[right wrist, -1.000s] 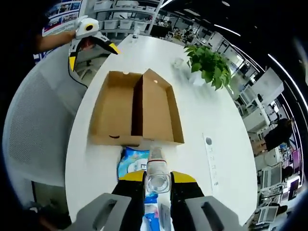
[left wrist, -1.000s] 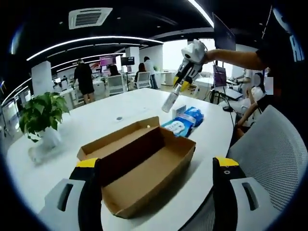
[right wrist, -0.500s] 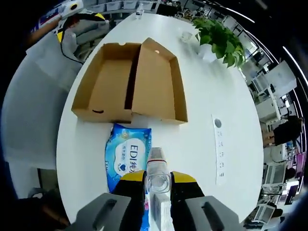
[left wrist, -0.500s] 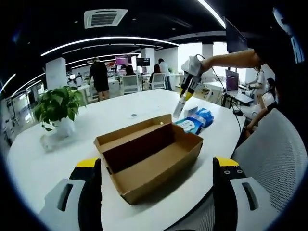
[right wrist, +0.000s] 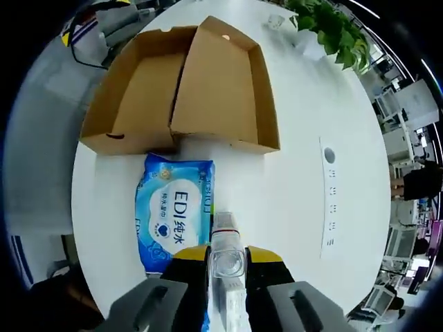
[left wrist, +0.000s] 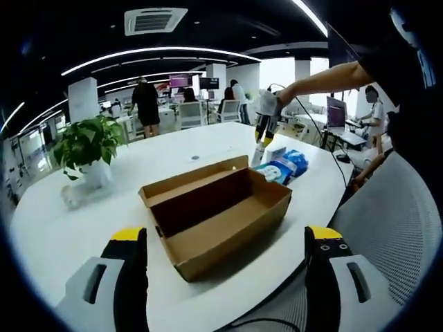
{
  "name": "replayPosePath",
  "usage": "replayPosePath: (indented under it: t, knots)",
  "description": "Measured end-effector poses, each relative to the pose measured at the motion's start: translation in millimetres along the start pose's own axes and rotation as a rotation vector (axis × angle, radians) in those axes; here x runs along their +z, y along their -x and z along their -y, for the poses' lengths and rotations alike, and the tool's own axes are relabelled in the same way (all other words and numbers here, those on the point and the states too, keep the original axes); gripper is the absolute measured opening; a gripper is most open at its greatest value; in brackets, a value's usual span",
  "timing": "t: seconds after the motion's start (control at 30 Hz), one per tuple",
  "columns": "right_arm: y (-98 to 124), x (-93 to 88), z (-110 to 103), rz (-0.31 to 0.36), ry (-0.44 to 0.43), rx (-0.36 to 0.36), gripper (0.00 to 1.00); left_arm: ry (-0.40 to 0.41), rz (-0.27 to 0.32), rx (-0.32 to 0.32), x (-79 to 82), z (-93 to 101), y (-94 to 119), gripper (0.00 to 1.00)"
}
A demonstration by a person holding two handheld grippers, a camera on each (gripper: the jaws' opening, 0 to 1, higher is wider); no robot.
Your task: Operate the shoe box by opening the lid, removing the specified soft item, and placing it in the target area until the item is outside and the box remains undamaged.
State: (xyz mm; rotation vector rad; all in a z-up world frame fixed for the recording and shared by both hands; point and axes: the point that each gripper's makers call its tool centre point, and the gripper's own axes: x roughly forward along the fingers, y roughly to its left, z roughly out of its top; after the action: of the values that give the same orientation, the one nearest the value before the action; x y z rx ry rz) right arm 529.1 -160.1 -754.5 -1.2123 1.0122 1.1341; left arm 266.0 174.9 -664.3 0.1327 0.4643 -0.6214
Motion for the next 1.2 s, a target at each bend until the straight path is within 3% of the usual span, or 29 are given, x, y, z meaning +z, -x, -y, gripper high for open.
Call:
replayPosePath:
  t: [0.2, 0.33, 0.83, 1.2]
  knots:
    - [-9.5, -3.3, -0.5, -0.047, 0.017, 0.029, 0.15, 0.018, -0.012, 0.0, -8.3, 0.9, -2.8, 0.96]
    - [-9.0, 2.8, 5.0, -0.037, 0.0, 0.049, 0.16, 0.027, -0.026, -0.009, -15.2, 3.7, -6.0, 0.96]
    - [-13.1, 4.9, 14.1, -0.058, -0.004, 0.068, 0.18, 0.046, -0.03, -0.006, -15.9, -2.8, -6.2, 0.9]
    - [-3.4, 15.3, 21.9, 0.009, -0.048, 0.031, 0.3, 0.107, -0.059, 0.04, -18.6, -25.1, -19.8, 0.74]
